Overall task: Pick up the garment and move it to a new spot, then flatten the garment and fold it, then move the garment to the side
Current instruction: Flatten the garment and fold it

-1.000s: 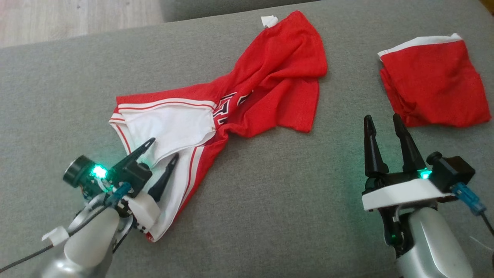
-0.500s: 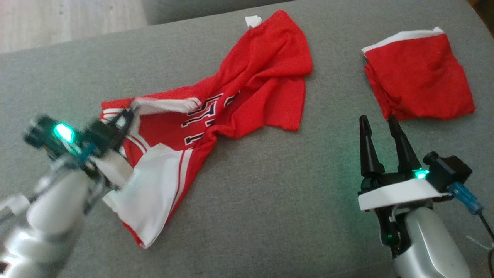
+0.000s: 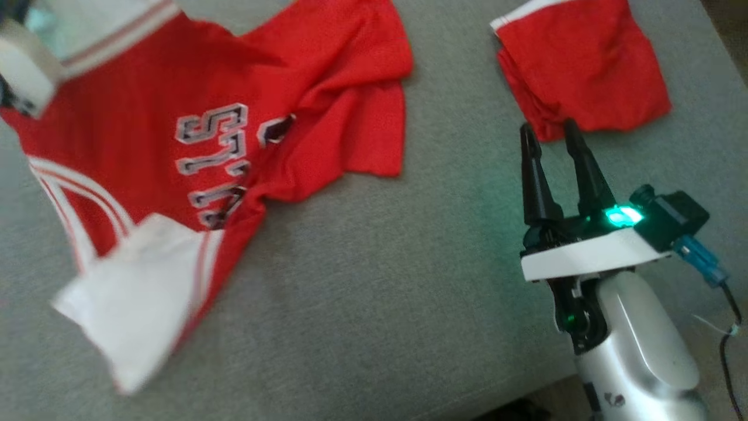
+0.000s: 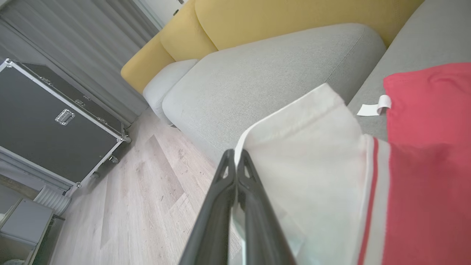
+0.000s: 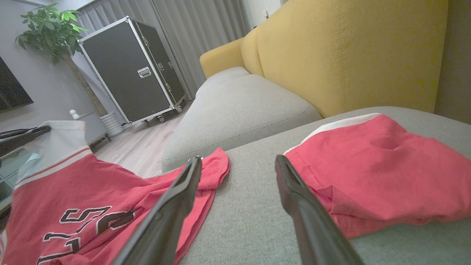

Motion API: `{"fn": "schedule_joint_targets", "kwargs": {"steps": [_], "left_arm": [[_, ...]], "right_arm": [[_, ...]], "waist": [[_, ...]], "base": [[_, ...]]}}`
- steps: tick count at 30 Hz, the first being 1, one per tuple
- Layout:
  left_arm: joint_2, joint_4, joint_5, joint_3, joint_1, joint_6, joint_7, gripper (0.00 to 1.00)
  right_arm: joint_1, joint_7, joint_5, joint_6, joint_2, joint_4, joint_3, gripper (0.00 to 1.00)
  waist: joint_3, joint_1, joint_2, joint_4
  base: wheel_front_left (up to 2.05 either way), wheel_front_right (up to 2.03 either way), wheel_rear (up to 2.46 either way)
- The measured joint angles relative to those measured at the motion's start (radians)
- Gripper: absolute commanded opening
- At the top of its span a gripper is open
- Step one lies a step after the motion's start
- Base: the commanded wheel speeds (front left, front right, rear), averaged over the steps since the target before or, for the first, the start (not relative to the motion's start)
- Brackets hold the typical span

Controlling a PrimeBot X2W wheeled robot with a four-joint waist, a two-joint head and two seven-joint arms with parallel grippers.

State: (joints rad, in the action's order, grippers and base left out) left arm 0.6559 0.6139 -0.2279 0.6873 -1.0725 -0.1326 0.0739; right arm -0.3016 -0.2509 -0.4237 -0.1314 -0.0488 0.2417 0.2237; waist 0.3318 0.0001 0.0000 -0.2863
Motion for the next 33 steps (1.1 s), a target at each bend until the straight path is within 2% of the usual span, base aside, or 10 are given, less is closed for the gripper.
{"fn": "schedule_joint_targets", "kwargs": {"steps": [3, 4, 5, 7, 11, 15, 21, 29, 33], "left_arm": [[0.016, 0.048, -0.027, 0.038, -0.093, 0.000, 0.018, 0.00], [0.015, 0.071, -0.027, 0.039, -0.123, 0.000, 0.018, 0.18], [0.014, 0.095, -0.026, 0.040, -0.154, 0.000, 0.014, 1.00], [0.008, 0.140, -0.013, 0.042, -0.207, 0.001, -0.001, 1.00], [-0.036, 0.210, -0.008, 0.034, -0.249, 0.041, -0.087, 1.00], [-0.084, 0.269, -0.024, 0.028, -0.234, 0.046, -0.162, 1.00], [-0.153, 0.314, -0.117, -0.019, -0.140, 0.062, -0.277, 1.00], [-0.224, 0.212, -0.231, -0.091, 0.097, 0.076, -0.323, 1.00], [-0.242, 0.080, -0.263, -0.141, 0.264, 0.114, -0.326, 1.00]], "right_arm": [[-0.020, 0.000, -0.017, 0.000, 0.000, -0.020, 0.020, 1.00], [-0.023, 0.000, -0.020, 0.000, 0.000, -0.026, 0.022, 1.00], [-0.024, 0.000, -0.022, 0.000, 0.000, -0.027, 0.024, 1.00], [-0.025, 0.000, -0.024, 0.000, 0.000, -0.027, 0.026, 1.00], [-0.029, 0.000, -0.016, 0.000, 0.000, -0.027, 0.016, 1.00], [-0.037, 0.000, 0.012, 0.000, 0.000, -0.027, -0.002, 1.00], [-0.036, 0.000, 0.077, 0.000, -0.001, -0.003, -0.064, 1.00], [-0.014, 0.000, 0.136, 0.000, -0.001, 0.030, -0.115, 1.00], [0.033, 0.000, 0.146, 0.000, 0.000, 0.042, -0.123, 1.00]], "waist": [[0.040, 0.0001, 0.0000, -0.033], [0.053, 0.0001, 0.0000, -0.041], [0.066, 0.0001, 0.0000, -0.048], [0.089, 0.0002, 0.0000, -0.059], [0.111, 0.0003, -0.0001, -0.053], [0.099, -0.0001, 0.0000, -0.015], [0.053, -0.0002, 0.0000, 0.058], [-0.052, -0.0002, 0.0000, 0.166], [-0.108, -0.0004, 0.0000, 0.213]], "base": [[0.00, 0.00, 0.00], [0.00, 0.00, 0.00], [0.00, 0.00, 0.00], [0.00, 0.00, 0.00], [0.00, 0.00, 0.00], [0.00, 0.00, 0.00], [0.00, 0.00, 0.00], [0.00, 0.00, 0.00], [0.00, 0.00, 0.00]]}}
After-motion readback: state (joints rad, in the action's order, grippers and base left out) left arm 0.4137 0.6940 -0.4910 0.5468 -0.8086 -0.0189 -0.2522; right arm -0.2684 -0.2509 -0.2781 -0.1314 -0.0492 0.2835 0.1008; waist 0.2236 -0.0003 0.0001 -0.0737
